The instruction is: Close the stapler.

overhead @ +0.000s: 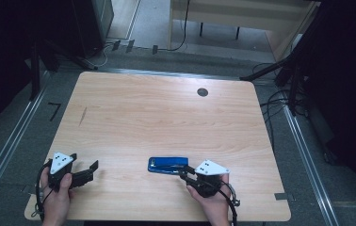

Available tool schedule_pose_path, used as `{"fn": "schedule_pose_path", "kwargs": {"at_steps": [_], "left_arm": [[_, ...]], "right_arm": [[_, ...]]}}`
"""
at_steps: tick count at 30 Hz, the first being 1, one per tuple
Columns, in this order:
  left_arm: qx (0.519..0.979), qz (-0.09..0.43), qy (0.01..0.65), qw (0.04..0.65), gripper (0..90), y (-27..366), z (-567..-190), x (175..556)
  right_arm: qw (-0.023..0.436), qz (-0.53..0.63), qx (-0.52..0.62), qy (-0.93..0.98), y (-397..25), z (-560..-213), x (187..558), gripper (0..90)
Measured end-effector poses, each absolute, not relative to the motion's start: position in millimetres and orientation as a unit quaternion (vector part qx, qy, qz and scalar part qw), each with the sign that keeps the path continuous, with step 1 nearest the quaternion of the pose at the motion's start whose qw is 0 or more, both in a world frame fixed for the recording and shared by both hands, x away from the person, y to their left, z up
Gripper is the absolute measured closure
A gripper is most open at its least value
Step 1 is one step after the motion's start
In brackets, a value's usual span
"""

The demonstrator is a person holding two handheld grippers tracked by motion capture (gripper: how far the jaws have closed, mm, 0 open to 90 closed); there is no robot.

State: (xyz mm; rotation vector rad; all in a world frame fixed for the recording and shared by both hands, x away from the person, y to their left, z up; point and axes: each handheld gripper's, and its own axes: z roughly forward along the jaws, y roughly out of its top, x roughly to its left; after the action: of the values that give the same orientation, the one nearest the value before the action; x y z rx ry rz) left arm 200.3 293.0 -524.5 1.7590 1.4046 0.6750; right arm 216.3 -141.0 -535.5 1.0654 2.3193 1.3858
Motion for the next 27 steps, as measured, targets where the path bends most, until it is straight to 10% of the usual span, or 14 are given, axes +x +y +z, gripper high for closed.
{"fn": "schedule_pose_path", "kwargs": {"at_steps": [27], "left_arm": [[0.691, 0.265, 0.552, 0.384, 14.0, 293, -525, 200]], "right_arm": [[0.150, 0.508, 0.426, 0.734, -217, -527, 223, 23.4]]}}
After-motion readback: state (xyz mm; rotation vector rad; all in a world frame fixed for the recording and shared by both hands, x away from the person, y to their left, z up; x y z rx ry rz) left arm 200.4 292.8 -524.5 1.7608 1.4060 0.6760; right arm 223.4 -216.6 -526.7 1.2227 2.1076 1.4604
